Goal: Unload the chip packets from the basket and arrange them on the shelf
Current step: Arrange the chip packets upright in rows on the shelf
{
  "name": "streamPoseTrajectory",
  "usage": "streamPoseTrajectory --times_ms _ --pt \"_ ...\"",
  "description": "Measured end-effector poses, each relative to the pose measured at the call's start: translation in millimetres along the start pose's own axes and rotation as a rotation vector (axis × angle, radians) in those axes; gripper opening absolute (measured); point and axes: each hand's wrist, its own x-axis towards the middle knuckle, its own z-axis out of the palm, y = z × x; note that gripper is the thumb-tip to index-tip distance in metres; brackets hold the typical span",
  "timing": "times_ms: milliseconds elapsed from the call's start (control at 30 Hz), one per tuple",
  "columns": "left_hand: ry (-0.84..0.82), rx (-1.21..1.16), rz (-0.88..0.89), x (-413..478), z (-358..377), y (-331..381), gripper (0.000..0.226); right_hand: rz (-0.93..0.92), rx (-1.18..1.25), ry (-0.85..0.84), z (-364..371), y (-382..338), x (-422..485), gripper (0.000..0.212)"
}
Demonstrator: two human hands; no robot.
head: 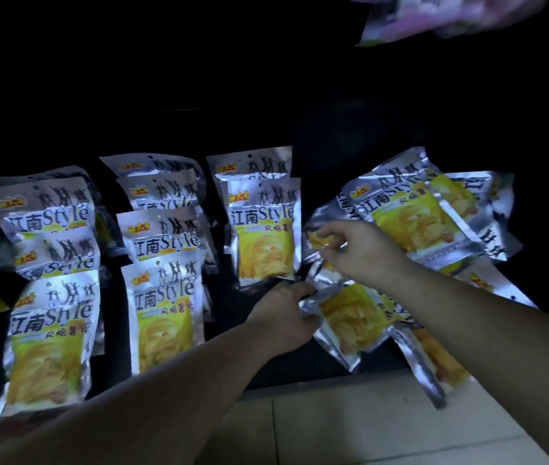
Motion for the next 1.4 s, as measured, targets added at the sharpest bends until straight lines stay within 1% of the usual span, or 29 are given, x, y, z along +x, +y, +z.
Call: streamPoseTrajectory --times_ms 100,167,267,333,433,500,567,667,800,900,933,967,1033,1067,1100,1200,1267,1300,1333,1400 --pt "-0.051 0.108 0.003 8 19 16 0.076 0.001 -0.006 0.037 -22 23 -29 0.026" --pt "-0.087 0.209 -0.012 12 25 29 0.093 0.015 -0.068 0.06 -33 41 -47 0.029" --pt "-0.09 0.36 -0.029 16 33 42 0.099 0.001 -0.247 0.062 -44 65 -68 0.034" --pt "-0.079 0.39 -0.061 20 37 45 0.099 0.033 -0.252 0.013 -49 76 -77 0.047" --pt "-0.097 0.334 -0.115 25 40 50 0.098 0.046 -0.161 -0.06 -52 88 -86 0.068" --pt "-0.1 0.246 -0.123 25 36 52 0.087 0.025 -0.182 -0.1 -52 90 -88 0.075" --pt "-0.092 0.108 -0.118 24 29 47 0.07 0.032 -0.209 -0.134 -52 88 -87 0.076" --pt "-0.104 -0.074 -0.091 19 17 39 0.06 0.064 -0.211 -0.145 -51 80 -87 0.075" --pt "-0.153 -0.163 -0.047 9 0 30 0.067 0.15 -0.069 -0.111 -47 66 -86 0.077" --pt "-0.164 -0.174 -0.023 -5 -17 17 0.068 0.197 -0.217 -0.075 -45 53 -82 0.075" --pt "-0.148 -0.178 -0.021 -11 -25 13 0.067 0.203 -0.251 -0.039 -45 47 -80 0.07" --pt "-0.123 -0.192 -0.025 -18 -33 10 0.067 0.199 -0.243 0.008 -46 42 -78 0.061" --pt "-0.055 -0.26 -0.03 -33 -47 6 0.065 0.179 -0.138 0.068 -47 30 -78 0.035" --pt "-0.01 -0.319 -0.033 -40 -52 3 0.063 0.177 -0.047 0.068 -47 22 -79 0.025" --pt "0.039 -0.388 -0.039 -47 -56 0 0.062 0.179 0.051 0.058 -44 14 -81 0.02" --pt "0.185 -0.54 -0.047 -66 -54 -9 0.063 0.241 0.372 0.023 -29 -9 -88 0.029" --pt "0.238 -0.631 -0.049 -73 -46 -11 0.062 0.31 0.625 -0.015 -17 -22 -88 0.034" --pt "0.257 -0.671 -0.064 -74 -42 -12 0.061 0.315 0.716 -0.041 -12 -28 -87 0.036" --pt "0.267 -0.704 -0.078 -75 -40 -11 0.06 0.305 0.753 -0.064 -5 -34 -84 0.036" --pt "0.274 -0.743 -0.098 -74 -38 -14 0.057 0.269 0.681 -0.099 6 -43 -79 0.042"
